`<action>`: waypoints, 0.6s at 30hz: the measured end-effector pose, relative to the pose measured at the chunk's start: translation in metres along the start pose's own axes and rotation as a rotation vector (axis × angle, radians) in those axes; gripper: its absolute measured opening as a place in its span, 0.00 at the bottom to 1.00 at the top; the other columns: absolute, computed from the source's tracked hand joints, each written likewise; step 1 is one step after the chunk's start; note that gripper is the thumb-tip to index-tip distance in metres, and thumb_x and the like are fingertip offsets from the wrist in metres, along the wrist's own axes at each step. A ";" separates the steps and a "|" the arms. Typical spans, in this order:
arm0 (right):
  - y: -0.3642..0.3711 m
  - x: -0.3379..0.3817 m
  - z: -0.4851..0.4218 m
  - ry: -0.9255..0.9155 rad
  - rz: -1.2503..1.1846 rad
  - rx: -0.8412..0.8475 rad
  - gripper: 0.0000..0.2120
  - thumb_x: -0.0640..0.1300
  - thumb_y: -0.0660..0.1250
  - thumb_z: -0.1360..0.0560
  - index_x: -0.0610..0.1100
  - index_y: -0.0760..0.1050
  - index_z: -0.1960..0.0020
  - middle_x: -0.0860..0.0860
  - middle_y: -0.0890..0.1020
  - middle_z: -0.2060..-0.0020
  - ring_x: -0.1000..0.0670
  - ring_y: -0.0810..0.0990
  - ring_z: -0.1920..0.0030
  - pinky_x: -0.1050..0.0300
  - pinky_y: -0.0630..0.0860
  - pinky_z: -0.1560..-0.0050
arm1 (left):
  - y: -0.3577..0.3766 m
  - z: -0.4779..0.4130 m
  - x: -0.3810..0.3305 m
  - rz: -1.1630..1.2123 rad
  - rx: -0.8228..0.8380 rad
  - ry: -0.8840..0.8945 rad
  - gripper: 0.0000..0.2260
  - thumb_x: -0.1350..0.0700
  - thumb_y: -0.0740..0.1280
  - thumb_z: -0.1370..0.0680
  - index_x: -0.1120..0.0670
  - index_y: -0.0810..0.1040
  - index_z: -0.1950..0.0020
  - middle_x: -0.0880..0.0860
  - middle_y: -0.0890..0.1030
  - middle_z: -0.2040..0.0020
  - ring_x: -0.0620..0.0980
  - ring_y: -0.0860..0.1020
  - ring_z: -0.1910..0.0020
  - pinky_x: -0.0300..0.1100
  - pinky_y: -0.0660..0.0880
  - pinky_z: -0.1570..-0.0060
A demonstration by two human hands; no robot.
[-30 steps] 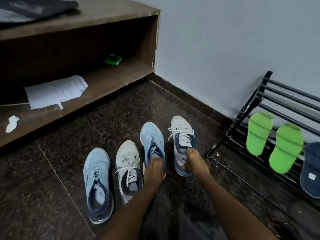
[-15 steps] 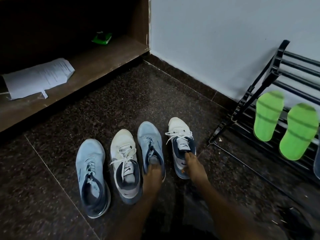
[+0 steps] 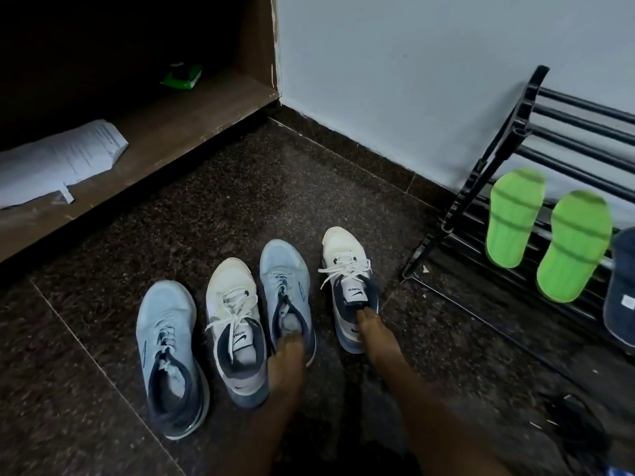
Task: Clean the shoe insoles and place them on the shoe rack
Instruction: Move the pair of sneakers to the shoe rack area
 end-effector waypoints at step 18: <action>-0.193 -0.067 0.058 0.150 0.055 -0.032 0.11 0.40 0.57 0.22 0.36 0.71 0.43 0.38 0.75 0.43 0.39 0.75 0.45 0.50 0.72 0.52 | -0.135 -0.001 -0.130 0.046 -0.284 0.322 0.18 0.61 0.82 0.47 0.54 0.74 0.69 0.51 0.75 0.74 0.50 0.76 0.77 0.36 0.65 0.83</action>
Point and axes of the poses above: each hand's wrist, its own z-axis away from the middle knuckle, its own y-axis out of the palm, x = y × z, the point moved 7 cm from there along -z, towards the middle knuckle
